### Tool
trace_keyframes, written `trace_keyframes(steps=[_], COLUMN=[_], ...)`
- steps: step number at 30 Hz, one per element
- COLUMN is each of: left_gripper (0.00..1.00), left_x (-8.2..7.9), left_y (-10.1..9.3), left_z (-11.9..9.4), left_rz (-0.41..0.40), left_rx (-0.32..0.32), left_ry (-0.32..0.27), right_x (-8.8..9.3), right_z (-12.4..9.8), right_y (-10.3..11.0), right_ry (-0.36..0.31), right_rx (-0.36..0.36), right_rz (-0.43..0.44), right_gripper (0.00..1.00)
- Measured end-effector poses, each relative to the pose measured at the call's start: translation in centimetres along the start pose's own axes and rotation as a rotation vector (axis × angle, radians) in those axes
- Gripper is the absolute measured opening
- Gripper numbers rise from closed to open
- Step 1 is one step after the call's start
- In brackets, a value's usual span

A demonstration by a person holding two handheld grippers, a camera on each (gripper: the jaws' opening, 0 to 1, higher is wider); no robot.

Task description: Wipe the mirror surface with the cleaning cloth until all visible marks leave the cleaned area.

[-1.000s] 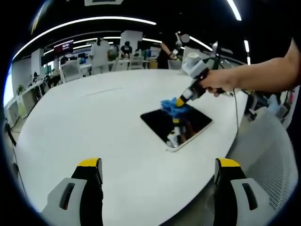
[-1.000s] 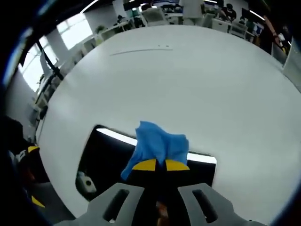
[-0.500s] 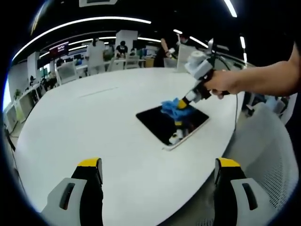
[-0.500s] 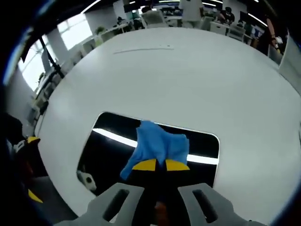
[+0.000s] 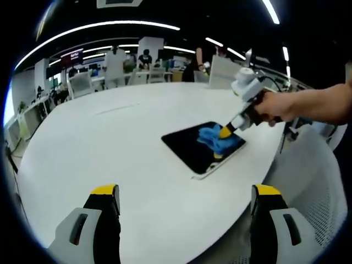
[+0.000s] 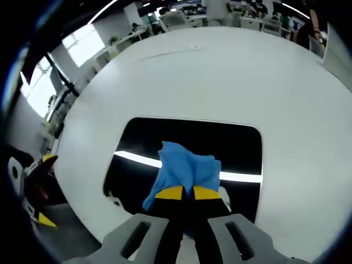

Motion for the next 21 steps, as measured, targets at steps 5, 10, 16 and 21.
trace_keyframes(steps=[5,10,16,21], left_gripper=[0.99,0.99,0.99,0.99], left_x=[0.0,0.0,0.0,0.0], left_y=[0.1,0.1,0.0,0.0], left_z=[0.0,-0.1,0.0,0.0], left_rz=[0.003,-0.006,0.005,0.002], left_rx=[0.0,0.0,0.006,0.005], left_ry=[-0.001,-0.007,-0.001,-0.003], right_x=[0.7,1.4,2.2,2.8], right_z=[-0.4,-0.8,-1.2,-1.6], right_y=[0.2,0.3,0.4,0.5], right_ry=[0.006,0.012,0.014,0.016], right_rx=[-0.005,-0.013,-0.018,-0.024], right_rz=[-0.005,0.006,0.007,0.009], right_gripper=[0.0,0.0,0.0,0.0])
Point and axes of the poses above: the point that each gripper's makers call its tool centre point, and the gripper's own axes: z roughly forward along the fingers, y roughly to its left, x roughly out of its underside, the point moved 8 cm from there along -z, roughly backward along the fingers, and after that the axes turned 8 degrees about x, right-handed, at the moved point
